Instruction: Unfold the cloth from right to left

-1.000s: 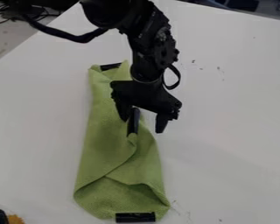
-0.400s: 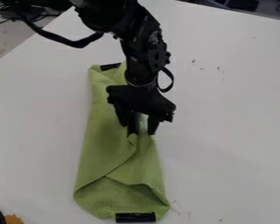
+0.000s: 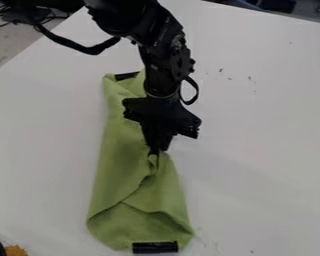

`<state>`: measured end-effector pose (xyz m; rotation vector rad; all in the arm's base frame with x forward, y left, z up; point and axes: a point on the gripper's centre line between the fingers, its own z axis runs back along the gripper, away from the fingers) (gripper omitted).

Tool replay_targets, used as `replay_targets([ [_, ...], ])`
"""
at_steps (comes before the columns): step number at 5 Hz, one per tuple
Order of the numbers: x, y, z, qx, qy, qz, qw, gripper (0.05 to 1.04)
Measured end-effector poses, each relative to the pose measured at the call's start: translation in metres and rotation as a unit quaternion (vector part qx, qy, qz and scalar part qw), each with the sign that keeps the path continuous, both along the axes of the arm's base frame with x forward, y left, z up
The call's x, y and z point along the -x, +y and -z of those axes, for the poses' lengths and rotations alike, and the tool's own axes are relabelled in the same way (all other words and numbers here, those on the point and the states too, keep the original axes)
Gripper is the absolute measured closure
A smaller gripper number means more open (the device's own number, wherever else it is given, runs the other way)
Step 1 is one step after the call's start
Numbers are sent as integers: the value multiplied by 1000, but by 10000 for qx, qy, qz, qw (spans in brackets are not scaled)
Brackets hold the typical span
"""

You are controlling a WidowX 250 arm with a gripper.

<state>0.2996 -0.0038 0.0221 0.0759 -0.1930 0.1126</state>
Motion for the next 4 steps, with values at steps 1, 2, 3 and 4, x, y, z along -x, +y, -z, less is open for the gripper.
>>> replay_targets([
  [1,0,1,0,-39,-11,-21,10000,582],
  [2,-3,0,-3,-106,-7,-19,9999,274],
  [3,-7,0,-6,-182,-56,56,9998,76],
  [4,-16,1,-12,-191,-191,172,9995,85],
])
